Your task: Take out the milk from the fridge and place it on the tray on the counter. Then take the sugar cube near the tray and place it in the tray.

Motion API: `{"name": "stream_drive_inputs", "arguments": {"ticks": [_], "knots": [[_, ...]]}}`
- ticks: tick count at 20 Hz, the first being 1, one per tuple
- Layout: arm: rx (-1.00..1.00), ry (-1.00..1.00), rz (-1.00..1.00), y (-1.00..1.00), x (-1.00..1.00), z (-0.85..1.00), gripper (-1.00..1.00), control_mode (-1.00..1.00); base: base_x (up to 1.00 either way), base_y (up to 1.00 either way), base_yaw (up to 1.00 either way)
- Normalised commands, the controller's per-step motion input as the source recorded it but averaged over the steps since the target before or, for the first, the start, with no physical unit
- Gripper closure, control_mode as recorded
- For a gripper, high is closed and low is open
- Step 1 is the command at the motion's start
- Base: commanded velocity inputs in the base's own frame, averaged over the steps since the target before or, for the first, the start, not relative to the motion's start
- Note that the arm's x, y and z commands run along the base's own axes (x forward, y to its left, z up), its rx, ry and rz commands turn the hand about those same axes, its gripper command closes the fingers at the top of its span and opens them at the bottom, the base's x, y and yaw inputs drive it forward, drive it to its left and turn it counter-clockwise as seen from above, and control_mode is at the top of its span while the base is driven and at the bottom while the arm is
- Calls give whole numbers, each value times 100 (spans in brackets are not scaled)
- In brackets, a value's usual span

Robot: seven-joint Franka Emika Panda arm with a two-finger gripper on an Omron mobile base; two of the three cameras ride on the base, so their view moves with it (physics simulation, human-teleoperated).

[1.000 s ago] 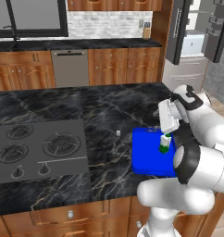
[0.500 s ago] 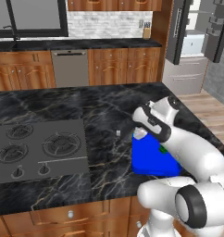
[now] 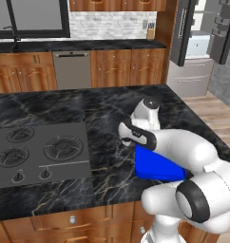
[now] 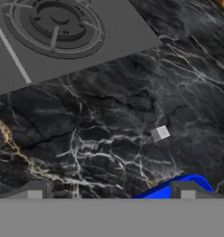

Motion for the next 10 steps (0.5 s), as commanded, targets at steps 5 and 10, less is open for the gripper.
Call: {"name": "stream_drive_inputs", "arguments": {"ticks": [5, 10], "knots": [[-2, 17, -3, 0, 20, 12, -100, -100, 0, 0, 0], [-7, 3, -3, 0, 17, -5, -100, -100, 0, 0, 0]]}}
